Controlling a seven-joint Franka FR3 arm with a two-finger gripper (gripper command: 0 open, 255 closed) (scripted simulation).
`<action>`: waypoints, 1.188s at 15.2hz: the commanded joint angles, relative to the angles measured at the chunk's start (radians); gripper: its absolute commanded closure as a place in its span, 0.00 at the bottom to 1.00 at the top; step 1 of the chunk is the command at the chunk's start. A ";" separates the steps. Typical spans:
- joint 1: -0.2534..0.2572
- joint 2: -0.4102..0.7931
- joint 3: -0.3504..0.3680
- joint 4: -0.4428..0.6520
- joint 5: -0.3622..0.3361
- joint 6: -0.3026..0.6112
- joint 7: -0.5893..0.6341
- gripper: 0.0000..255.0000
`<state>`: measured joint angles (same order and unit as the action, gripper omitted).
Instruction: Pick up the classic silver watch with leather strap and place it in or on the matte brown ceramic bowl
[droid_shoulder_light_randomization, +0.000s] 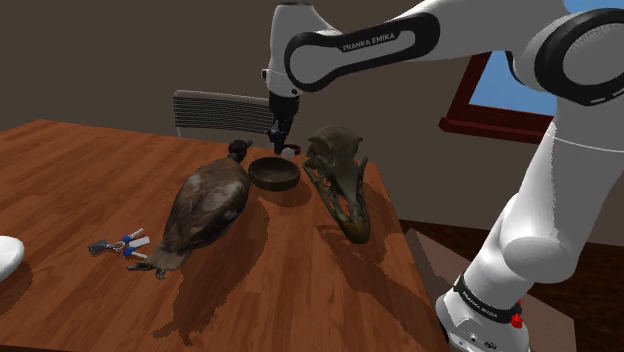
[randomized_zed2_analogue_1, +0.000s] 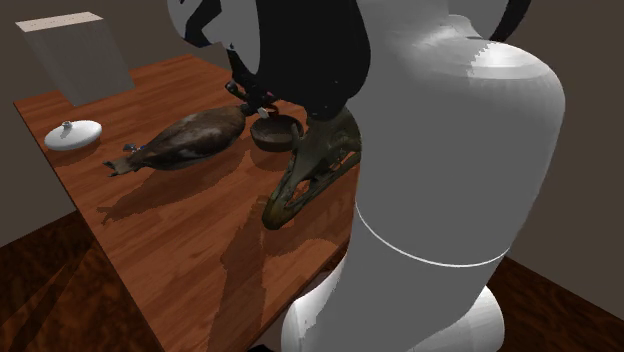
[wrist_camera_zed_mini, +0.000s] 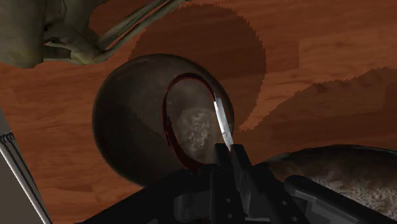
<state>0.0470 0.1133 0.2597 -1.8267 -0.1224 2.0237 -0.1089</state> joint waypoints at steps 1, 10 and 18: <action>-0.004 0.081 -0.008 0.108 -0.018 -0.029 -0.012 1.00; -0.010 0.242 -0.029 0.271 -0.049 -0.033 -0.039 1.00; -0.010 0.266 -0.034 0.199 -0.061 0.063 -0.026 1.00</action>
<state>0.0373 0.3774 0.2266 -1.6150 -0.1817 2.0714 -0.1360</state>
